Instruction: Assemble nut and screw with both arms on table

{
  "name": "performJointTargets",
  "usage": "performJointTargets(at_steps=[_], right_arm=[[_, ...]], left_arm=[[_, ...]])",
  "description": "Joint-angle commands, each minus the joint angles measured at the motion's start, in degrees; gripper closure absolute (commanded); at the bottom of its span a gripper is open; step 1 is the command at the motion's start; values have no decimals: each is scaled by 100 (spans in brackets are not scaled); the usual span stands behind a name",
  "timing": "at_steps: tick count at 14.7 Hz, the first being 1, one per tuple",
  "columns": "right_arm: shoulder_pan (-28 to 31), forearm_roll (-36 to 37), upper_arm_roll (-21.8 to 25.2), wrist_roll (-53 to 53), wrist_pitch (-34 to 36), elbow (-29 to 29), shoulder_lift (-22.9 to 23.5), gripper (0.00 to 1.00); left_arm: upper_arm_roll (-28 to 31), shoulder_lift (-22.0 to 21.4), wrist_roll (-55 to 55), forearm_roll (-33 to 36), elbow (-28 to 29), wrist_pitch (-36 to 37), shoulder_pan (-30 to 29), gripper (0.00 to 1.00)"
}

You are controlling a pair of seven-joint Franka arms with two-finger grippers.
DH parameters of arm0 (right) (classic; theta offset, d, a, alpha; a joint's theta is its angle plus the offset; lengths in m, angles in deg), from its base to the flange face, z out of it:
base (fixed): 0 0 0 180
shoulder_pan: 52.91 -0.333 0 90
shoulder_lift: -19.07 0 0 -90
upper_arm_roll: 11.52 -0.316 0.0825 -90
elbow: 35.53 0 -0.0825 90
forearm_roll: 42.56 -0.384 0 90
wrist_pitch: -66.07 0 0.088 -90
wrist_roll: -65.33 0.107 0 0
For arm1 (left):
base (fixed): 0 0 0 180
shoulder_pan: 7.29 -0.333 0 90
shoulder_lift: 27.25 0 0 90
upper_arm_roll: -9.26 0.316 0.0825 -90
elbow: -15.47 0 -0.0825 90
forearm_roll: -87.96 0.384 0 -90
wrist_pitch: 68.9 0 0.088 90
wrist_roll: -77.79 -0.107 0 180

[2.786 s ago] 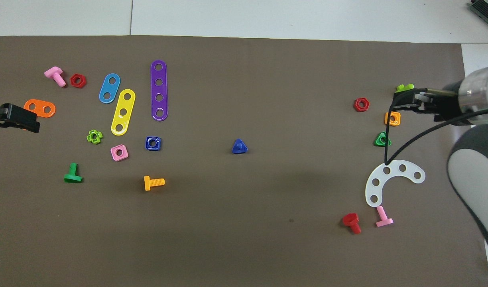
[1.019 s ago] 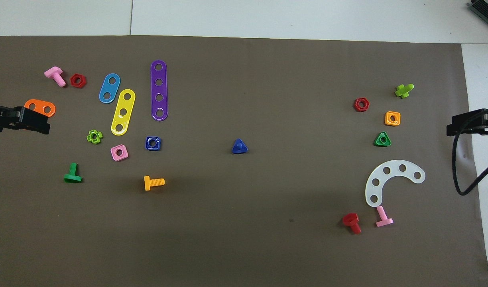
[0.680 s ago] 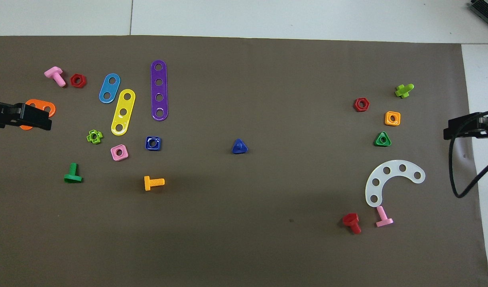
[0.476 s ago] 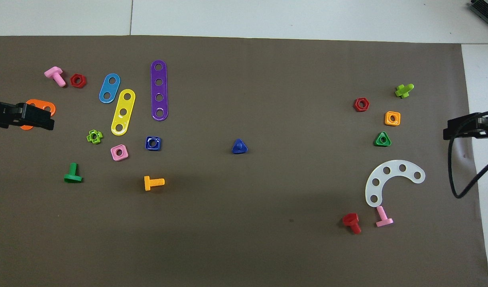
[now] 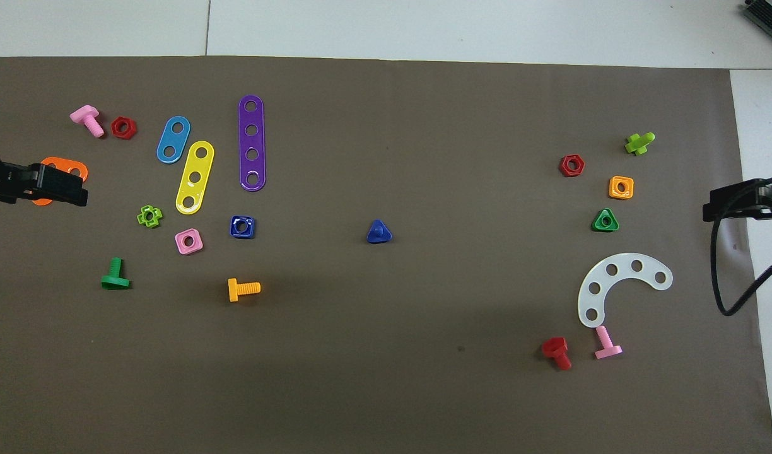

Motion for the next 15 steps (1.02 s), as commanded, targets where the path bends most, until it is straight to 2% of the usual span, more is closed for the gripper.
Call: performJointTargets(at_steps=[1,10,12,15], right_arm=[[63,-24,-60,-93,-8,-122,-119,0],[54,-24,-60,-93,-8,-122,-119,0],[54,-24,-60,-93,-8,-122,-119,0],[54,-24,-60,-93,-8,-122,-119,0]], left_arm=[[32,-229,-26,-105,314,-135,-34,0],[41,-247,18,-105,349,-248,18,0],[32,-265,166,-105,550,-520,53,0],[5,-300,484,-105,990,-1003,342,9]])
